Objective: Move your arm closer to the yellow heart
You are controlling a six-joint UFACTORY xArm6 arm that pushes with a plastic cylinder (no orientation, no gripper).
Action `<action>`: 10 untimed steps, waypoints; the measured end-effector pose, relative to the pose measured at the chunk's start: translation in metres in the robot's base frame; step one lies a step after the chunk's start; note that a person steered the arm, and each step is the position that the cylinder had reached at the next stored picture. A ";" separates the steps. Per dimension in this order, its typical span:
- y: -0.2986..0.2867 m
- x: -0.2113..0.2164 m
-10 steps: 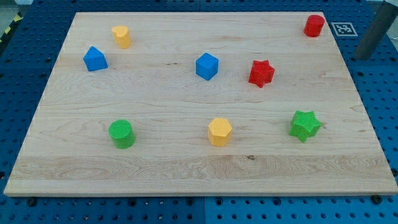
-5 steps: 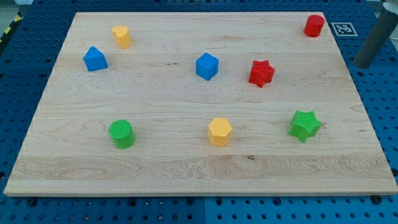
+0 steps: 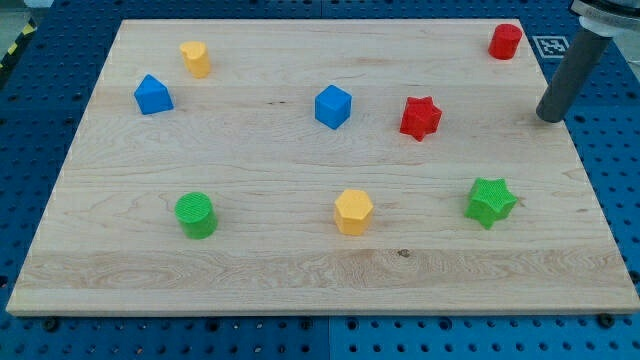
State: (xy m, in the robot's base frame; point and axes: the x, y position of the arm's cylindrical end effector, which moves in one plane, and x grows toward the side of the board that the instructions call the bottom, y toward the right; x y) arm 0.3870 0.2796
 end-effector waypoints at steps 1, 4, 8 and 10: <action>0.000 0.000; -0.089 -0.041; -0.365 -0.188; -0.495 -0.191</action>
State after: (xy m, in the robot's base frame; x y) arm 0.1958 -0.2152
